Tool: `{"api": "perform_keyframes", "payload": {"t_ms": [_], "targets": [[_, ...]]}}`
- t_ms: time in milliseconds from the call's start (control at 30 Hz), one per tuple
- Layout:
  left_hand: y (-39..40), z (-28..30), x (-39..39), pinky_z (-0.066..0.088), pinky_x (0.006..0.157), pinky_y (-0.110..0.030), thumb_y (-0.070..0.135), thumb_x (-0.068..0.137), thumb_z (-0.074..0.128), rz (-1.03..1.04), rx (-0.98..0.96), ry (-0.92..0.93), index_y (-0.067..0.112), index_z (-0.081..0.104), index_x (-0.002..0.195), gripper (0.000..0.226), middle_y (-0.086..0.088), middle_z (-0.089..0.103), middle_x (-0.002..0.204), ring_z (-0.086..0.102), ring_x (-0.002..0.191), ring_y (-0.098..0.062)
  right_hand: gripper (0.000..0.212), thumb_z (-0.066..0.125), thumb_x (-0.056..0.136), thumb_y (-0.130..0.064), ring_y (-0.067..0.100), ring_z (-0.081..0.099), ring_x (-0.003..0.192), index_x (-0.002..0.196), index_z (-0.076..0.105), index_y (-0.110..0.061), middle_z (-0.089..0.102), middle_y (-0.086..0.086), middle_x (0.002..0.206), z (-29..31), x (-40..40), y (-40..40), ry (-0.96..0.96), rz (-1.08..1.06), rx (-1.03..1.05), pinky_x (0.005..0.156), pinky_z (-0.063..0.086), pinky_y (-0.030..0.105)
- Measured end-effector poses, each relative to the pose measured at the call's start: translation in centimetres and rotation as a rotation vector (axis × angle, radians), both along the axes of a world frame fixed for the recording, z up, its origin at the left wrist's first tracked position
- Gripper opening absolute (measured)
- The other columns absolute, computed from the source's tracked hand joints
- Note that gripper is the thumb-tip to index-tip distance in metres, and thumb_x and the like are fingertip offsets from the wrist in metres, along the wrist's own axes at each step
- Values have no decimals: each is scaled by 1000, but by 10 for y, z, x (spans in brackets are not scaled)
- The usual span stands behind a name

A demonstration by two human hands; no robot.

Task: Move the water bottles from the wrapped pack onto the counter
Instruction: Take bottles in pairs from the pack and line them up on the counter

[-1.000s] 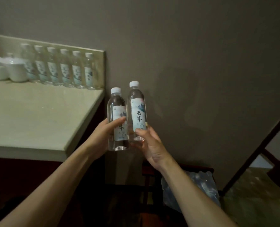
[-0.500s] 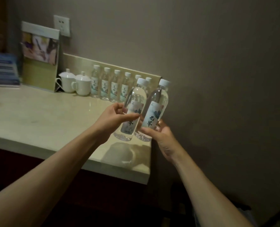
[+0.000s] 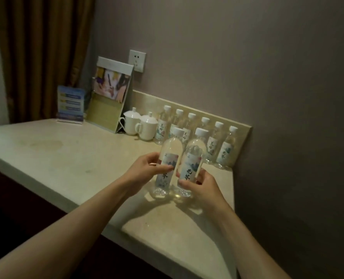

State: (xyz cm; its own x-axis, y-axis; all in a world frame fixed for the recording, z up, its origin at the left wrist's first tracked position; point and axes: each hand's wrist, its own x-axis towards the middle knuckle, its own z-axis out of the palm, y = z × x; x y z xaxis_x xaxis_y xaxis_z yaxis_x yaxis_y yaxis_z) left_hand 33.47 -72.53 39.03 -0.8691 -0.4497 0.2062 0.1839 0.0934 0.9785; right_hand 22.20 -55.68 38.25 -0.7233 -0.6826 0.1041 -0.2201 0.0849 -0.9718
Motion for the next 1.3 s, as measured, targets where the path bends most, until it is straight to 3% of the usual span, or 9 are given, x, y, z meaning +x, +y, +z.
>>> {"api": "perform_keyframes", "payload": {"t_ms": [167,267,333,500,733,933,1033,1200,1300], "targets": [[-27,-3,-26,56,79,-31,14,81,73,26,-39,1,14,66,116,35,-2,74,104,70,98,-16,52,84,67,-22,17,70,93,110,55,-29,70,0,104,-4,-39,-34,88,-10,46,83,59,42],[-37,-5,-41,56,80,-32,14,83,71,24,-50,-15,18,65,117,35,-1,73,107,70,99,-14,56,84,68,-26,10,67,92,110,48,-35,67,-7,105,-7,-55,-44,100,6,48,70,58,27],[-43,-6,-50,57,77,-29,12,84,70,24,-68,-10,19,65,119,36,-1,73,108,70,99,-14,61,84,69,-25,8,67,92,114,44,-36,66,-8,105,-9,-63,-50,87,10,36,66,57,24],[-61,-6,-65,57,76,-26,6,85,67,-11,-96,8,18,65,120,37,-1,72,111,69,102,-14,65,84,69,-23,13,63,103,117,42,-35,64,-7,111,-14,-80,-69,128,-10,44,89,55,39],[-98,-8,-83,57,76,-25,13,86,68,-53,-126,12,27,65,117,34,7,72,109,68,102,-9,67,83,71,-23,4,62,99,119,40,-40,62,-17,107,-21,-94,-105,132,-37,30,79,52,24],[-139,-9,-98,58,80,-25,15,88,66,-123,-129,42,25,64,118,32,6,72,112,69,103,-10,70,82,72,-20,14,63,105,128,41,-32,63,-8,117,-18,-100,-141,152,-135,46,94,53,41],[-157,-9,-111,57,80,-25,19,86,68,-142,-151,34,26,63,117,32,8,72,112,68,103,-9,67,80,73,-17,15,62,109,125,42,-36,61,-7,121,-16,-104,-155,152,-190,47,97,51,44],[-175,-12,-132,54,72,-15,27,85,70,-135,-192,42,33,60,120,37,11,68,112,66,99,-2,78,79,74,-20,23,56,120,139,38,-29,52,3,133,-16,-109,-173,175,-299,80,102,46,49],[-181,-13,-145,53,69,-14,27,82,73,-120,-214,22,37,62,109,30,15,70,102,66,95,-2,80,79,75,-19,23,53,123,141,36,-29,50,3,135,-15,-114,-180,186,-353,94,104,45,49]]}}
